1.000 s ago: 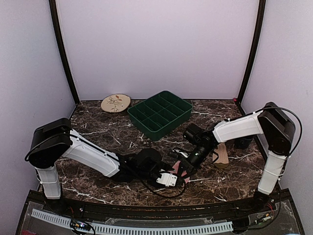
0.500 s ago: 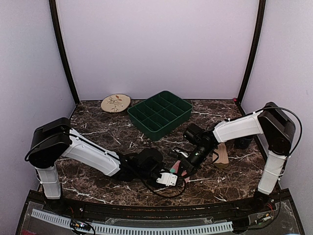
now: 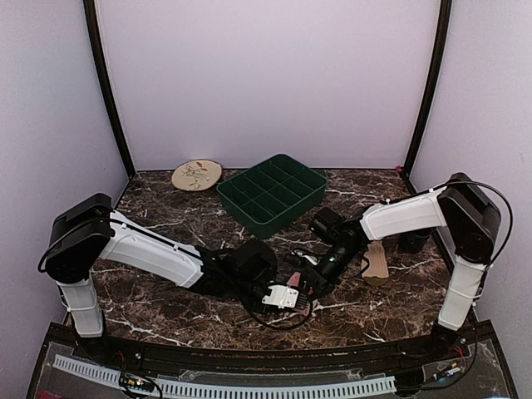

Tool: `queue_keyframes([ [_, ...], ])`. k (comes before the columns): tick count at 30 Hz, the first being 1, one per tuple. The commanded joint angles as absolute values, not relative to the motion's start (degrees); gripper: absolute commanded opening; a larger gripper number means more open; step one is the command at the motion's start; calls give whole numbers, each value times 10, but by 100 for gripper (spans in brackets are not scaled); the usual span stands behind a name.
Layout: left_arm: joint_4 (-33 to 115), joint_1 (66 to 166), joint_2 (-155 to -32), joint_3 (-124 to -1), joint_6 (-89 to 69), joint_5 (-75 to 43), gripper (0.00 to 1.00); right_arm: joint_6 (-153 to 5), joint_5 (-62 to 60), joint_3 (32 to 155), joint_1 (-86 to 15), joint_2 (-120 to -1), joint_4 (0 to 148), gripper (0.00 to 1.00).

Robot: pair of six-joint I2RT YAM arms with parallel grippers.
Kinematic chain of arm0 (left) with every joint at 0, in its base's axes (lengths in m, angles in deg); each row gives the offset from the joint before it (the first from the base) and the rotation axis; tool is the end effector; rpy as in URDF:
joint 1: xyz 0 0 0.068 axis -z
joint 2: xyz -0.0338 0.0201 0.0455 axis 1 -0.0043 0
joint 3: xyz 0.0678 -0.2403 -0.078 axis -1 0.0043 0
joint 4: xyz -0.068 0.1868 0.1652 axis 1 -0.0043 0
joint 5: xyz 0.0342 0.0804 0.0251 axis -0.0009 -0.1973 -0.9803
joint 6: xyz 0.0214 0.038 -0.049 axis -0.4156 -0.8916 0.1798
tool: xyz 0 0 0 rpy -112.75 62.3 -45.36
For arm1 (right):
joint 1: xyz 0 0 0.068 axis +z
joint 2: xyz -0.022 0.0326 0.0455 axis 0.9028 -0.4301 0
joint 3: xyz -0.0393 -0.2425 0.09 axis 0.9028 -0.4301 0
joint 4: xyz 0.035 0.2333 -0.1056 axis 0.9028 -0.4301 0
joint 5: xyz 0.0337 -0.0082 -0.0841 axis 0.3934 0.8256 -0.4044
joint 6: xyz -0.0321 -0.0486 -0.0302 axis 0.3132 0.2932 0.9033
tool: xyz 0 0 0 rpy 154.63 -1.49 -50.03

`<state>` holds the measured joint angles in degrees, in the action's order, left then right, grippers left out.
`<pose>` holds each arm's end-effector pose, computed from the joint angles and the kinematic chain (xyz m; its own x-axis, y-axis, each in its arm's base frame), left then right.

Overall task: Roll the socks
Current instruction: Roll the sock at the center of the board.

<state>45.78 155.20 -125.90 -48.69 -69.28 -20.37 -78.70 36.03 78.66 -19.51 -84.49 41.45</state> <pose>0.1596 -0.3580 0.1231 0.5036 0.6868 -0.5240 0.8295 -0.2149 0.5156 0.2027 0.2543 0.1207 -0.7996 -0.5976 -0.0595 -0.4491 0.5293 0.7198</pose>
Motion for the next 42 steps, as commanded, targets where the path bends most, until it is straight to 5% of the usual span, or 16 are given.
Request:
queue_keyframes([
  [1, 335, 1546, -1242, -505, -671, -169, 0, -810, 322, 789, -202, -830, 408, 34],
  [21, 117, 1542, -1322, -655, -583, -63, 0, -911, 77, 667, -216, -614, 497, 51],
  [42, 19, 1487, -1423, -783, -511, 53, 0, -994, -330, 589, 32, -460, 457, 48],
])
